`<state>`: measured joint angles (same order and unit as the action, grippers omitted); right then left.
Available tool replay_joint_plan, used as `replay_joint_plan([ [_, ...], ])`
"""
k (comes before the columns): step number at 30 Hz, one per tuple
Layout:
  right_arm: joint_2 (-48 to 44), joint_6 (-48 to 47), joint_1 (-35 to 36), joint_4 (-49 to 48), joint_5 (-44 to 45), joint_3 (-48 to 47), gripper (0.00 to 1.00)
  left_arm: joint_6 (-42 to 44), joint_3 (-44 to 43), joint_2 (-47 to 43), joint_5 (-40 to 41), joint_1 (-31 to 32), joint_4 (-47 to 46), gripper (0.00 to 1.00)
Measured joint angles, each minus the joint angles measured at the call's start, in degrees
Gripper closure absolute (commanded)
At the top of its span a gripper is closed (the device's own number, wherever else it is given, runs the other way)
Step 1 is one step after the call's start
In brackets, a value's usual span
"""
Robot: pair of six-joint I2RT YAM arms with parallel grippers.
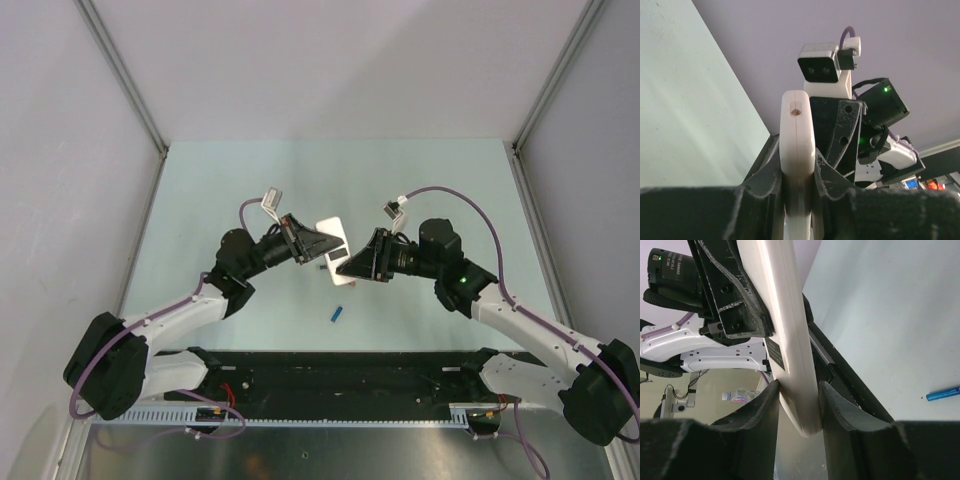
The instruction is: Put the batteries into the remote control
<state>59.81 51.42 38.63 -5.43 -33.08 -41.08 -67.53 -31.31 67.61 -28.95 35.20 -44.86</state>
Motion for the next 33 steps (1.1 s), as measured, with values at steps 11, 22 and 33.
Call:
replay_joint_plan([
  [11,-0.13,-0.02,-0.02,-2.16,-0.33,0.96,0.76,-1.46,0.00,0.00,-0.04,-0.66,0.15,1.00],
  [22,-0.02,-0.92,0.48,-3.67,-0.37,0.96,0.71,-3.06,-0.83,0.13,-2.56,-2.27,0.61,1.00],
  [33,1.49,-1.01,1.77,-4.70,0.72,0.96,0.68,-3.61,-1.07,1.31,-4.61,-3.67,0.79,1.00],
])
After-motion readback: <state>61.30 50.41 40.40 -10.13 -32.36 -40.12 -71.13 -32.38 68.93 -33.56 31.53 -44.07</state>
